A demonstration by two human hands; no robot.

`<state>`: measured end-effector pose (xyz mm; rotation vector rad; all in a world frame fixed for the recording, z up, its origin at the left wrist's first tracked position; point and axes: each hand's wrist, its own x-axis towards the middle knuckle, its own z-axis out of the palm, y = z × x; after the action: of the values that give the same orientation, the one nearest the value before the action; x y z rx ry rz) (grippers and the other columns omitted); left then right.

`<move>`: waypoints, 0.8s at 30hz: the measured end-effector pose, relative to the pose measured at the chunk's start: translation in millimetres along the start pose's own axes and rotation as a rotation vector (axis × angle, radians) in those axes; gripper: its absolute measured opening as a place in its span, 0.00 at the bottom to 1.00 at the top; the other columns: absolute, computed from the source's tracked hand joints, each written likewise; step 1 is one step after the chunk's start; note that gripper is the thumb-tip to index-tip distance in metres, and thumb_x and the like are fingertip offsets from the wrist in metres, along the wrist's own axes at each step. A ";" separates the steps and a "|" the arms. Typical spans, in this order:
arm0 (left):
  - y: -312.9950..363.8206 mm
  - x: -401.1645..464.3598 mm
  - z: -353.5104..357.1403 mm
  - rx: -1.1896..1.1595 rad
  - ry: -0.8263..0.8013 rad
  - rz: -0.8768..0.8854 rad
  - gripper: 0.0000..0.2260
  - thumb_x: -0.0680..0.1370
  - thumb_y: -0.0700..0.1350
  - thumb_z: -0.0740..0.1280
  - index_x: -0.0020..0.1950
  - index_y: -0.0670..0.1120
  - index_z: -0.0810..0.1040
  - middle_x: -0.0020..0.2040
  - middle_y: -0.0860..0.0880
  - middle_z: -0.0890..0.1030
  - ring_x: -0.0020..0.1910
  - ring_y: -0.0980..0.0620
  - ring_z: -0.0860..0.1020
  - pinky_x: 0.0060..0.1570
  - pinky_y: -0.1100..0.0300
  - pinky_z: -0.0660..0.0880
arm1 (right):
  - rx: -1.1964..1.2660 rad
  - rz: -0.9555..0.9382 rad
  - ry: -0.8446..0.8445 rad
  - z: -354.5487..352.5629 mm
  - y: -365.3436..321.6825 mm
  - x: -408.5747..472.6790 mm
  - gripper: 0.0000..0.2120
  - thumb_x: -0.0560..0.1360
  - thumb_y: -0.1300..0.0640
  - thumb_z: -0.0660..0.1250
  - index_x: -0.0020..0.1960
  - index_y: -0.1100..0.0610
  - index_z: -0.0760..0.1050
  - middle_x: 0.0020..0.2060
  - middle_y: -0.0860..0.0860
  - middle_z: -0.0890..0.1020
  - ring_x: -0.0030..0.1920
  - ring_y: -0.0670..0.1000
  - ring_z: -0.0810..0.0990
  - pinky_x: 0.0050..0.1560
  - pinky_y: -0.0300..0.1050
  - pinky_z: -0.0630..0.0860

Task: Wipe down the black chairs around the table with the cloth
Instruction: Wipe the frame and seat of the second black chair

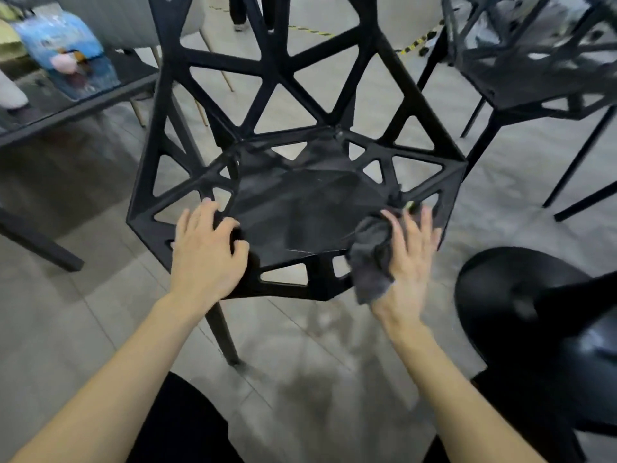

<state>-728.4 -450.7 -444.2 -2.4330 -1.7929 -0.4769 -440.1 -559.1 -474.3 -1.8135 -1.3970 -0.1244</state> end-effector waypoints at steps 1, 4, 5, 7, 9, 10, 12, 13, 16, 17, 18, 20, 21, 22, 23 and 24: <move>9.5 7.9 2.5 -0.056 -0.016 0.031 0.20 0.81 0.52 0.59 0.63 0.45 0.84 0.75 0.41 0.75 0.78 0.40 0.69 0.83 0.41 0.57 | 0.011 -0.090 -0.043 13.2 -30.4 -13.0 0.34 0.74 0.49 0.75 0.78 0.55 0.73 0.80 0.58 0.69 0.85 0.62 0.54 0.81 0.70 0.52; 22.5 28.8 8.3 -0.237 -0.090 0.105 0.21 0.84 0.49 0.57 0.68 0.44 0.84 0.73 0.43 0.79 0.75 0.41 0.74 0.79 0.43 0.67 | 0.089 -0.383 -0.229 43.2 -98.1 -45.4 0.28 0.79 0.50 0.71 0.78 0.54 0.74 0.81 0.60 0.66 0.85 0.62 0.53 0.82 0.67 0.54; 19.8 29.8 10.5 -0.235 -0.111 0.135 0.21 0.84 0.49 0.56 0.70 0.45 0.83 0.73 0.44 0.79 0.75 0.42 0.75 0.78 0.43 0.69 | 0.088 -0.430 -0.253 44.5 -98.2 -45.5 0.27 0.81 0.49 0.68 0.78 0.54 0.73 0.82 0.60 0.65 0.85 0.61 0.53 0.82 0.66 0.55; 12.4 22.7 14.6 -0.160 -0.106 0.195 0.23 0.86 0.52 0.54 0.72 0.47 0.81 0.74 0.47 0.80 0.74 0.44 0.76 0.77 0.43 0.70 | 0.053 -0.500 -0.258 32.2 -65.1 -29.3 0.26 0.83 0.48 0.67 0.80 0.52 0.72 0.82 0.59 0.65 0.85 0.60 0.54 0.83 0.65 0.54; 9.7 16.1 19.2 -0.104 -0.103 0.194 0.23 0.87 0.54 0.53 0.74 0.48 0.79 0.74 0.49 0.79 0.75 0.46 0.74 0.77 0.43 0.69 | -0.022 -0.430 -0.238 5.9 -15.7 -0.3 0.28 0.83 0.48 0.67 0.81 0.51 0.69 0.82 0.55 0.66 0.85 0.57 0.55 0.84 0.63 0.52; 11.0 16.0 20.3 -0.098 -0.107 0.181 0.22 0.87 0.54 0.53 0.74 0.49 0.79 0.74 0.50 0.78 0.75 0.47 0.74 0.77 0.44 0.69 | -0.074 -0.343 -0.195 -8.0 9.4 18.4 0.30 0.82 0.49 0.67 0.83 0.51 0.66 0.82 0.54 0.66 0.85 0.56 0.55 0.84 0.62 0.51; 14.6 18.1 21.8 -0.104 -0.095 0.164 0.22 0.86 0.53 0.53 0.73 0.50 0.79 0.74 0.51 0.78 0.75 0.47 0.74 0.77 0.44 0.68 | -0.147 -0.134 -0.181 -32.0 55.0 59.9 0.41 0.78 0.51 0.73 0.85 0.53 0.58 0.84 0.53 0.62 0.86 0.56 0.54 0.84 0.60 0.51; 15.5 17.6 22.5 -0.103 -0.094 0.161 0.22 0.86 0.53 0.53 0.72 0.50 0.79 0.74 0.51 0.79 0.75 0.47 0.74 0.76 0.44 0.68 | -0.131 -0.024 -0.184 -40.4 66.0 76.3 0.45 0.75 0.51 0.75 0.85 0.54 0.55 0.85 0.54 0.58 0.85 0.58 0.55 0.84 0.58 0.55; 15.3 16.6 21.2 -0.107 -0.117 0.152 0.21 0.85 0.52 0.54 0.72 0.51 0.80 0.73 0.52 0.79 0.74 0.47 0.74 0.74 0.44 0.70 | -0.150 0.094 -0.171 -30.8 57.2 83.6 0.41 0.70 0.48 0.76 0.79 0.55 0.64 0.83 0.60 0.57 0.82 0.62 0.60 0.81 0.59 0.62; 12.2 18.7 18.7 -0.114 -0.135 0.161 0.21 0.85 0.53 0.54 0.72 0.52 0.80 0.73 0.53 0.79 0.74 0.48 0.75 0.72 0.44 0.70 | -0.221 -0.008 -0.215 -18.2 41.7 71.7 0.40 0.69 0.49 0.78 0.77 0.59 0.68 0.83 0.62 0.59 0.83 0.63 0.59 0.81 0.62 0.60; 7.6 24.1 15.6 -0.127 -0.168 0.184 0.22 0.84 0.54 0.54 0.72 0.53 0.80 0.72 0.54 0.79 0.72 0.48 0.75 0.70 0.44 0.72 | -0.259 -0.123 -0.285 -5.5 16.6 57.5 0.40 0.70 0.47 0.78 0.76 0.61 0.69 0.83 0.63 0.60 0.84 0.63 0.58 0.82 0.64 0.56; -7.1 44.6 9.1 -0.137 -0.251 0.270 0.23 0.81 0.55 0.55 0.70 0.54 0.81 0.68 0.54 0.81 0.67 0.47 0.78 0.65 0.43 0.73 | -0.165 -0.246 -0.425 20.5 -45.8 29.3 0.45 0.76 0.31 0.67 0.80 0.62 0.66 0.84 0.62 0.57 0.85 0.60 0.52 0.84 0.62 0.49; -15.5 54.9 7.2 -0.098 -0.256 0.302 0.22 0.80 0.54 0.56 0.68 0.53 0.82 0.66 0.54 0.83 0.65 0.47 0.79 0.63 0.44 0.74 | -0.121 -0.270 -0.479 31.7 -72.0 21.8 0.50 0.76 0.24 0.59 0.81 0.62 0.64 0.85 0.61 0.56 0.86 0.59 0.51 0.84 0.61 0.48; -21.4 59.2 7.5 -0.031 -0.231 0.300 0.21 0.80 0.54 0.56 0.66 0.53 0.82 0.63 0.53 0.84 0.63 0.46 0.80 0.64 0.44 0.73 | -0.110 -0.302 -0.513 39.2 -93.3 17.6 0.52 0.76 0.21 0.55 0.82 0.61 0.63 0.85 0.60 0.55 0.86 0.58 0.50 0.84 0.60 0.48; -25.0 58.1 9.3 0.032 -0.199 0.265 0.20 0.81 0.53 0.56 0.65 0.53 0.82 0.62 0.52 0.84 0.62 0.46 0.81 0.65 0.45 0.73 | -0.121 -0.339 -0.532 43.7 -104.0 17.5 0.51 0.76 0.21 0.55 0.83 0.60 0.63 0.85 0.60 0.55 0.86 0.58 0.50 0.84 0.60 0.49; -25.5 52.9 11.2 0.063 -0.174 0.218 0.19 0.82 0.52 0.56 0.66 0.52 0.82 0.63 0.52 0.84 0.63 0.46 0.81 0.67 0.46 0.72 | -0.135 -0.380 -0.564 46.4 -103.8 20.1 0.48 0.77 0.23 0.55 0.83 0.58 0.62 0.85 0.59 0.55 0.86 0.58 0.50 0.84 0.59 0.49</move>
<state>-736.2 -391.5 -442.2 -2.6559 -1.5452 -0.1924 -537.7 -509.2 -438.2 -1.7418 -2.1712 0.1103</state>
